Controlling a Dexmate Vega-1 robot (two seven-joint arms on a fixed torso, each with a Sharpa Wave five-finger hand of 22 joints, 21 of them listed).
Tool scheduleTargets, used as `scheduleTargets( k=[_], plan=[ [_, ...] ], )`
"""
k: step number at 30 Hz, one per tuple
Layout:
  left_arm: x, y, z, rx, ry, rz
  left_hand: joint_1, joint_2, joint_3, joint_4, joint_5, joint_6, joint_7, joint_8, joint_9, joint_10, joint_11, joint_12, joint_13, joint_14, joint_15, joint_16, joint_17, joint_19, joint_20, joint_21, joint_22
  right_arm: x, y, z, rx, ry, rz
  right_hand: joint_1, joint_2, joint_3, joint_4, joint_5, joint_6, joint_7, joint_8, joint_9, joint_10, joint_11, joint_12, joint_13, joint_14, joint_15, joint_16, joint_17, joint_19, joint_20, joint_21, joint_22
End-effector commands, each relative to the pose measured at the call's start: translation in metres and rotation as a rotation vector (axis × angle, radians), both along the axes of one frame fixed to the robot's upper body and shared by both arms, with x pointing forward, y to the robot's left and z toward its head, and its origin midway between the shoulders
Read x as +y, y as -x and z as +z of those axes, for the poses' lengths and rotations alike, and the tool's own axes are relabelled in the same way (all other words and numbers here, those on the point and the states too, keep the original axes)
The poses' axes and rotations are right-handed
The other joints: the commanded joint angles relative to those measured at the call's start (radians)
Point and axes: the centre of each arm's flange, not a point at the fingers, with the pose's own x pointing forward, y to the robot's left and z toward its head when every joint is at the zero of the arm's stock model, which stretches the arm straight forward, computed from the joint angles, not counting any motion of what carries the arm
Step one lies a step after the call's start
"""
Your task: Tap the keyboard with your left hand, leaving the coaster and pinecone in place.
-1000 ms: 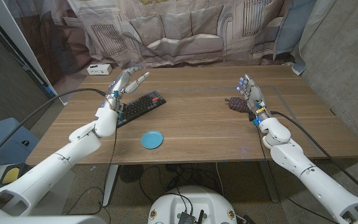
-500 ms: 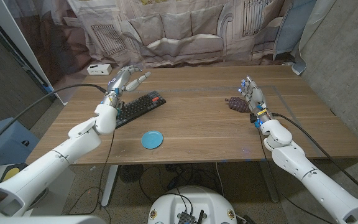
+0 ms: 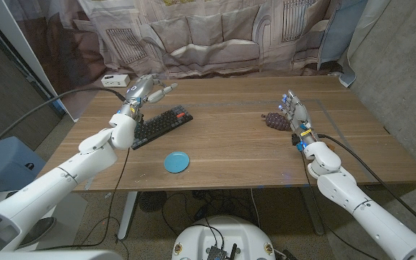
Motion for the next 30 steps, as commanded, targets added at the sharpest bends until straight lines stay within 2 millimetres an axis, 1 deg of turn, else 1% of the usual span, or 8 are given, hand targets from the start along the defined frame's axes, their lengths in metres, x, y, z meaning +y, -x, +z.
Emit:
scheduleTargets(
  k=[1,3,9,13,22,26,27,30],
  plan=[
    [-0.011,0.003,0.02,0.049,-0.095,0.053,-0.019,-0.004,-0.01,0.004,0.0,0.018,0.003,0.002,0.003,-0.016,-0.005,-0.005,0.001,-0.016,0.003,-0.004,0.004,-0.016,0.006,-0.004,0.003,-0.003,0.004,-0.003,0.005,-0.008,-0.013,0.002,0.013,-0.004,-0.002,0.007,0.012,0.002,0.005,0.003,0.005,0.002,-0.001,0.005,0.005,0.003,0.005,0.0,0.005,0.001,-0.003,0.006],
    [-0.013,0.002,0.021,0.063,-0.108,0.064,-0.022,-0.006,-0.013,0.006,0.001,0.022,0.006,0.001,0.003,-0.024,-0.001,-0.007,0.001,-0.021,0.005,-0.005,0.004,-0.021,0.006,-0.005,0.003,-0.004,0.004,-0.004,0.008,-0.016,-0.014,0.002,0.013,-0.004,-0.002,0.007,0.013,0.002,0.005,0.003,0.005,0.002,-0.001,0.005,0.005,0.003,0.005,0.0,0.005,0.001,-0.003,0.006],
    [-0.019,-0.001,0.026,0.101,-0.157,0.096,-0.035,-0.011,-0.023,0.011,0.004,0.053,0.016,0.004,0.003,-0.041,-0.007,-0.01,0.001,-0.034,0.003,-0.005,0.004,-0.032,0.008,-0.004,0.003,-0.005,0.004,-0.005,0.003,-0.01,-0.015,0.002,0.014,-0.004,-0.002,0.007,0.013,0.001,0.005,0.003,0.005,0.001,-0.001,0.005,0.005,0.004,0.005,0.0,0.005,0.001,-0.004,0.006],
    [-0.023,-0.002,0.028,0.114,-0.18,0.105,-0.041,-0.013,-0.027,0.013,0.005,0.066,0.018,0.005,0.003,-0.045,-0.008,-0.01,0.001,-0.039,0.003,-0.004,0.005,-0.036,0.009,-0.004,0.003,-0.006,0.006,-0.004,-0.004,-0.013,-0.016,0.001,0.014,-0.005,-0.002,0.007,0.014,0.001,0.005,0.003,0.005,-0.002,-0.001,0.005,0.006,0.005,0.005,0.0,0.005,0.002,-0.004,0.006],
    [-0.028,-0.007,0.03,0.153,-0.216,0.118,-0.05,-0.017,-0.035,0.017,0.008,0.084,0.02,0.006,0.003,-0.055,-0.009,-0.011,0.001,-0.045,0.001,-0.003,0.005,-0.043,0.008,-0.004,0.003,-0.005,0.008,0.001,-0.021,-0.007,-0.013,0.0,0.014,-0.006,-0.003,0.006,0.016,0.0,0.005,0.003,0.008,-0.001,-0.001,0.005,0.007,0.003,0.004,0.0,0.007,0.001,-0.005,0.006],
    [-0.031,-0.011,0.031,0.186,-0.23,0.112,-0.054,-0.018,-0.038,0.018,0.009,0.084,0.019,0.004,0.003,-0.058,-0.011,-0.011,0.001,-0.045,0.001,-0.003,0.005,-0.043,0.008,-0.003,0.003,-0.005,0.009,0.002,-0.023,-0.003,-0.013,0.0,0.014,-0.007,-0.003,0.006,0.017,0.0,0.005,0.003,0.01,-0.002,0.0,0.005,0.008,0.002,0.004,0.0,0.008,0.001,-0.005,0.006],
    [-0.031,-0.011,0.031,0.191,-0.232,0.112,-0.057,-0.019,-0.04,0.019,0.01,0.084,0.019,0.002,0.003,-0.063,-0.016,-0.012,0.0,-0.048,-0.001,-0.003,0.005,-0.045,0.009,-0.003,0.003,-0.005,0.009,0.003,-0.022,-0.007,-0.013,0.0,0.013,-0.007,-0.003,0.006,0.017,0.0,0.005,0.003,0.011,-0.002,0.0,0.005,0.008,0.003,0.004,0.0,0.008,0.0,-0.005,0.006],
    [-0.033,-0.014,0.032,0.205,-0.238,0.111,-0.061,-0.022,-0.044,0.021,0.011,0.089,0.023,0.001,0.003,-0.065,-0.011,-0.011,0.0,-0.051,0.0,-0.003,0.005,-0.048,0.01,-0.003,0.003,-0.006,0.009,0.004,-0.025,-0.006,-0.015,0.0,0.014,-0.007,-0.003,0.006,0.017,0.0,0.005,0.003,0.011,-0.002,0.0,0.005,0.008,0.003,0.004,0.0,0.008,0.0,-0.005,0.006]
  ],
)
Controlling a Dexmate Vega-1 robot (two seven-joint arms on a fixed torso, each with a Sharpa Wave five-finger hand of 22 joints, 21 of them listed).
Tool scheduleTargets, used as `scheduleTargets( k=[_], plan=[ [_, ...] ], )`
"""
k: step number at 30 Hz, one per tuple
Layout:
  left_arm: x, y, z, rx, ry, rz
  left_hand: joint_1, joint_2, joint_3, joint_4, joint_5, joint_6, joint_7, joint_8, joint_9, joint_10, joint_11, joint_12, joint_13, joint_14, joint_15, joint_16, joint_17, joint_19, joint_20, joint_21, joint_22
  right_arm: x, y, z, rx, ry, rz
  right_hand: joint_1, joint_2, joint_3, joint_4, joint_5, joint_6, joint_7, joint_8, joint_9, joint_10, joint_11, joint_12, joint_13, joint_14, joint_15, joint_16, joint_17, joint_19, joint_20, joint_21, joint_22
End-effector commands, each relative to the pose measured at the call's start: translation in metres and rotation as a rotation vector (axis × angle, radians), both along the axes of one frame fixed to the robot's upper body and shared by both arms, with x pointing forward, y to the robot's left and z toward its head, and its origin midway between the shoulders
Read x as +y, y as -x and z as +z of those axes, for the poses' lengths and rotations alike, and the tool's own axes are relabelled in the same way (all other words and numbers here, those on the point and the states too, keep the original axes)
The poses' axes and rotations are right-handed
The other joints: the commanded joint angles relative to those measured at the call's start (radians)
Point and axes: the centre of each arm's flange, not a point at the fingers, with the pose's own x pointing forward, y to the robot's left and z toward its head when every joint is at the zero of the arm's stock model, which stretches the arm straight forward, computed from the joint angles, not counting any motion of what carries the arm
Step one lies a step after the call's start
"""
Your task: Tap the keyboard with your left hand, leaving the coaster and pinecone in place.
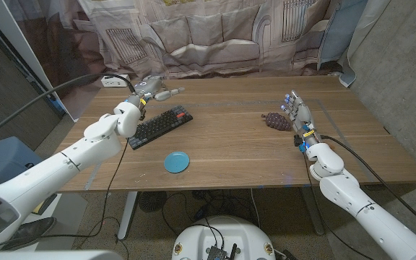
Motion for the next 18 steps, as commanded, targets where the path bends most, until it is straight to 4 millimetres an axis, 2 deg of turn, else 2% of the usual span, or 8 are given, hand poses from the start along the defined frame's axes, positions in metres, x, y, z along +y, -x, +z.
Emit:
scheduleTargets(
  k=[1,7,10,18],
  plan=[
    [-0.007,-0.008,0.003,0.064,-0.035,0.009,-0.013,-0.003,-0.011,0.004,0.005,0.013,0.0,0.0,0.003,-0.004,0.003,0.0,0.0,-0.008,0.002,0.001,0.005,-0.012,0.002,-0.003,0.004,0.0,0.002,0.003,-0.011,0.003,-0.002,0.004,0.009,-0.004,0.001,0.006,0.008,0.001,0.005,0.003,0.012,-0.002,0.0,0.005,0.008,0.003,0.004,0.0,0.009,0.0,-0.001,0.006],
    [-0.011,-0.015,0.002,0.098,-0.044,0.001,-0.018,-0.005,-0.016,0.006,0.007,0.016,0.002,-0.002,0.003,-0.008,0.004,0.001,0.0,-0.011,0.004,0.001,0.005,-0.015,0.003,-0.002,0.004,-0.001,0.001,0.002,-0.013,0.002,-0.005,0.003,0.01,-0.004,0.001,0.006,0.01,0.002,0.005,0.003,0.012,0.0,-0.001,0.005,0.009,0.003,0.004,0.0,0.009,0.001,-0.001,0.006],
    [-0.012,-0.019,-0.001,0.109,-0.04,-0.005,-0.022,-0.008,-0.02,0.007,0.009,0.027,0.014,-0.002,0.003,-0.01,0.005,0.001,0.0,-0.012,0.004,0.003,0.005,-0.017,0.003,-0.002,0.004,-0.002,0.002,0.001,-0.01,0.0,-0.007,0.003,0.01,-0.005,0.001,0.006,0.01,0.002,0.005,0.003,0.012,0.002,-0.001,0.005,0.01,0.004,0.004,0.0,0.009,0.001,-0.002,0.006],
    [-0.014,-0.029,-0.007,0.124,-0.041,-0.002,-0.025,-0.01,-0.024,0.008,0.011,0.032,0.022,-0.003,0.004,-0.014,0.004,0.002,0.0,-0.011,0.004,0.004,0.005,-0.018,0.004,-0.001,0.004,-0.003,0.004,0.002,-0.006,0.003,-0.015,0.003,0.01,-0.006,0.001,0.006,0.011,0.002,0.005,0.003,0.014,0.0,-0.001,0.005,0.01,0.003,0.003,0.0,0.01,0.002,-0.002,0.006]
  ],
)
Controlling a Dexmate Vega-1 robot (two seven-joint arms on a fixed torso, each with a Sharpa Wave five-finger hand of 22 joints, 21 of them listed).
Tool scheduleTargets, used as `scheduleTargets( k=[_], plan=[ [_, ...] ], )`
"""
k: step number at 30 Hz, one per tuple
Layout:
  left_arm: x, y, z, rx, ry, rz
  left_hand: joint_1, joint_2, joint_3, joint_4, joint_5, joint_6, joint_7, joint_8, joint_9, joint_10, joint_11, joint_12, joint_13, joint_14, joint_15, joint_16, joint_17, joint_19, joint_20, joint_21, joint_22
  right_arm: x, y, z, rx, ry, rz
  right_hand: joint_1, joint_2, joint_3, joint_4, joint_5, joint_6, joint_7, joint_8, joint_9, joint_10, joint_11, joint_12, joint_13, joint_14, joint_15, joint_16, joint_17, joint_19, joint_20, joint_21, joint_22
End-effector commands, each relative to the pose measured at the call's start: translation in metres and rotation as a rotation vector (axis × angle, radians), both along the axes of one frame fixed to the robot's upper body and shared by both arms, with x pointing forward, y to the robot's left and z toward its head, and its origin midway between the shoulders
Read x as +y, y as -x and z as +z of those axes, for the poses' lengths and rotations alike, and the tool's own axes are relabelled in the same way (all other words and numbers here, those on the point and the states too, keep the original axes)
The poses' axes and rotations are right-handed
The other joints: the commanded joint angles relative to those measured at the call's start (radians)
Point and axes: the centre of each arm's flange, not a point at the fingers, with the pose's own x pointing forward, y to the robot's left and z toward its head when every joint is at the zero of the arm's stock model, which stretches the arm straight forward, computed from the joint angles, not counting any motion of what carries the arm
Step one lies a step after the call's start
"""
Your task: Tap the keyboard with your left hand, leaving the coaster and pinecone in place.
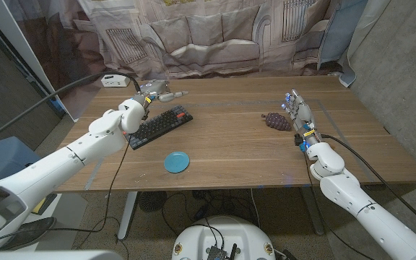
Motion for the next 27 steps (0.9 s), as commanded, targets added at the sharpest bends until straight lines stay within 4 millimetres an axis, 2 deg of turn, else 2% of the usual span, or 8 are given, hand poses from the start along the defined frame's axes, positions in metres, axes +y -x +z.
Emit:
scheduleTargets(
  k=[1,15,16,21,27],
  plan=[
    [-0.005,-0.014,-0.008,0.045,-0.012,-0.006,-0.003,-0.001,-0.008,-0.001,0.003,0.006,0.002,-0.004,0.004,-0.003,0.003,0.001,0.0,-0.007,-0.001,0.004,0.005,-0.008,0.004,0.0,0.004,-0.002,0.002,0.0,0.0,0.008,-0.011,0.002,0.01,-0.006,0.001,0.006,0.008,-0.002,0.005,0.003,0.014,0.0,-0.001,0.005,0.007,0.0,0.003,0.0,0.01,0.002,-0.002,0.006],
    [-0.007,-0.029,-0.018,0.08,-0.034,0.007,-0.009,-0.004,-0.017,0.0,0.01,0.004,0.01,-0.015,0.004,-0.032,0.002,-0.004,0.0,-0.012,0.001,0.004,0.005,-0.008,0.005,0.002,0.003,-0.001,0.002,0.002,0.001,0.005,-0.012,0.002,0.011,-0.007,0.0,0.006,0.01,-0.002,0.005,0.004,0.015,-0.001,-0.002,0.005,0.007,0.0,0.002,0.0,0.01,0.003,-0.003,0.006],
    [-0.008,-0.03,-0.019,0.083,-0.036,0.009,-0.009,-0.004,-0.018,0.0,0.011,0.004,0.01,-0.016,0.004,-0.032,-0.005,-0.003,0.0,-0.013,0.0,0.005,0.005,-0.008,0.005,0.003,0.003,-0.001,0.002,0.003,0.0,0.007,-0.012,0.002,0.011,-0.007,0.0,0.006,0.01,-0.002,0.005,0.004,0.016,-0.001,-0.001,0.005,0.008,0.0,0.003,0.0,0.01,0.003,-0.003,0.006],
    [-0.009,-0.036,-0.022,0.087,-0.049,0.008,-0.01,-0.004,-0.02,0.0,0.013,0.002,0.008,-0.02,0.004,-0.041,0.001,-0.004,0.0,-0.013,-0.001,0.005,0.004,-0.008,0.004,0.004,0.003,-0.001,0.003,0.003,-0.002,0.005,-0.016,0.002,0.011,-0.008,0.0,0.006,0.01,-0.001,0.005,0.004,0.016,-0.001,-0.002,0.005,0.007,0.0,0.002,-0.001,0.01,0.003,-0.004,0.006],
    [-0.012,-0.042,-0.026,0.095,-0.061,0.002,-0.01,-0.003,-0.022,0.0,0.015,0.001,0.0,-0.023,0.004,-0.046,-0.006,-0.004,-0.001,-0.015,-0.003,0.005,0.004,-0.006,0.006,0.005,0.003,-0.001,0.003,0.004,-0.001,0.004,-0.015,0.002,0.011,-0.008,0.0,0.007,0.011,-0.002,0.005,0.004,0.017,-0.003,-0.002,0.005,0.007,0.0,0.002,-0.001,0.01,0.003,-0.004,0.006]
  ],
)
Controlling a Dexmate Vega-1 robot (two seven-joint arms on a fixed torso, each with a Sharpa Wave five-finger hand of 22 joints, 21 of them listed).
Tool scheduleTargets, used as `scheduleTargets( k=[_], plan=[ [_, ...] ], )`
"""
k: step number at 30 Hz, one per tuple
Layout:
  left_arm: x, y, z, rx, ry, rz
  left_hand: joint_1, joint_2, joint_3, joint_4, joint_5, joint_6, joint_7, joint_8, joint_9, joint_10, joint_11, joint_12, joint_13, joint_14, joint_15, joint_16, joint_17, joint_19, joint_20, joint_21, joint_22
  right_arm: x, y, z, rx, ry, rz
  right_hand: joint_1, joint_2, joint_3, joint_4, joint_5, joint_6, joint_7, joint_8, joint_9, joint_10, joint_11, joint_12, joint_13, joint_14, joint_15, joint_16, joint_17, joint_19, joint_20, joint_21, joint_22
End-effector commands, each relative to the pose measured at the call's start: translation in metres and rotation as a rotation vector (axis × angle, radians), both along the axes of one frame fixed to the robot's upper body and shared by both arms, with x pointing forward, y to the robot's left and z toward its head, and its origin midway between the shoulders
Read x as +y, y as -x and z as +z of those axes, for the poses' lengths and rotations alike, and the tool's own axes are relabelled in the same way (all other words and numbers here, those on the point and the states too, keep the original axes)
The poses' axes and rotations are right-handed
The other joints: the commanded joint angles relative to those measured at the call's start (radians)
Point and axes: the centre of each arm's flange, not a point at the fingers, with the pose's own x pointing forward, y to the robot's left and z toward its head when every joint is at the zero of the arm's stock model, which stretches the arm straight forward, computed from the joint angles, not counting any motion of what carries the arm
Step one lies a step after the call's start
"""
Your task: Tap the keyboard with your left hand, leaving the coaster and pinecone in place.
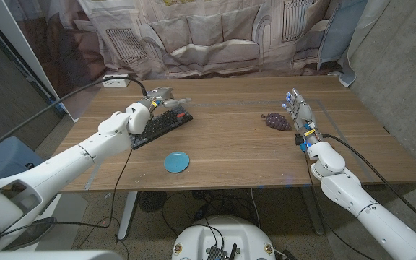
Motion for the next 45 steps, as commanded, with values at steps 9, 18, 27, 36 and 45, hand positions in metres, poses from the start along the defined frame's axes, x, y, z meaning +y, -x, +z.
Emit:
scheduleTargets(
  k=[9,18,27,36,45],
  plan=[
    [-0.011,-0.017,-0.008,0.042,-0.049,-0.019,-0.003,0.004,-0.009,0.001,0.01,-0.006,-0.008,-0.012,0.005,-0.007,-0.002,0.002,-0.001,-0.007,-0.003,0.006,0.004,-0.005,0.005,0.005,0.003,0.0,0.0,0.003,-0.004,-0.006,-0.005,0.002,0.012,-0.001,-0.001,0.007,0.012,-0.001,0.005,0.004,0.007,-0.001,-0.002,0.005,0.007,0.002,0.001,-0.001,0.012,0.004,-0.004,0.001],
    [-0.014,-0.019,-0.008,0.053,-0.068,-0.016,-0.002,0.006,-0.011,0.0,0.013,0.0,-0.017,-0.013,0.005,-0.001,0.002,0.007,-0.001,-0.008,-0.009,0.006,0.004,-0.009,0.005,0.004,0.003,0.001,0.0,0.004,-0.007,-0.001,-0.005,0.002,0.013,-0.002,-0.001,0.007,0.013,-0.002,0.005,0.004,0.008,-0.001,-0.002,0.005,0.009,0.001,0.001,-0.001,0.013,0.005,-0.004,0.001],
    [-0.019,-0.024,-0.012,0.061,-0.083,-0.022,0.001,0.008,-0.014,-0.002,0.018,-0.047,-0.035,-0.039,0.004,-0.013,0.0,0.006,-0.001,-0.015,-0.007,0.005,0.004,-0.01,0.005,0.005,0.003,-0.001,0.0,0.003,-0.003,-0.004,-0.01,0.002,0.013,-0.002,-0.001,0.007,0.014,-0.001,0.005,0.004,0.008,-0.001,-0.002,0.005,0.009,0.001,0.001,-0.001,0.013,0.006,-0.004,0.001],
    [-0.023,-0.028,-0.016,0.074,-0.094,-0.01,0.002,0.011,-0.016,-0.002,0.02,-0.048,-0.043,-0.041,0.004,-0.016,-0.002,0.007,-0.002,-0.017,-0.009,0.006,0.004,-0.01,0.006,0.006,0.003,-0.004,-0.001,0.001,0.0,-0.005,-0.01,0.002,0.014,-0.003,-0.002,0.007,0.015,-0.003,0.004,0.004,0.011,-0.003,-0.002,0.005,0.009,0.004,0.0,-0.001,0.012,0.009,-0.005,0.001],
    [-0.024,-0.032,-0.017,0.08,-0.106,-0.001,0.003,0.013,-0.016,-0.003,0.021,-0.047,-0.048,-0.042,0.004,-0.017,-0.001,0.008,-0.002,-0.02,-0.009,0.005,0.004,-0.011,0.006,0.006,0.003,-0.007,-0.003,0.001,0.004,-0.006,-0.009,0.002,0.014,-0.003,-0.002,0.007,0.014,-0.003,0.004,0.004,0.01,0.0,-0.003,0.005,0.008,0.005,-0.001,-0.001,0.013,0.01,-0.005,0.001]
  ],
)
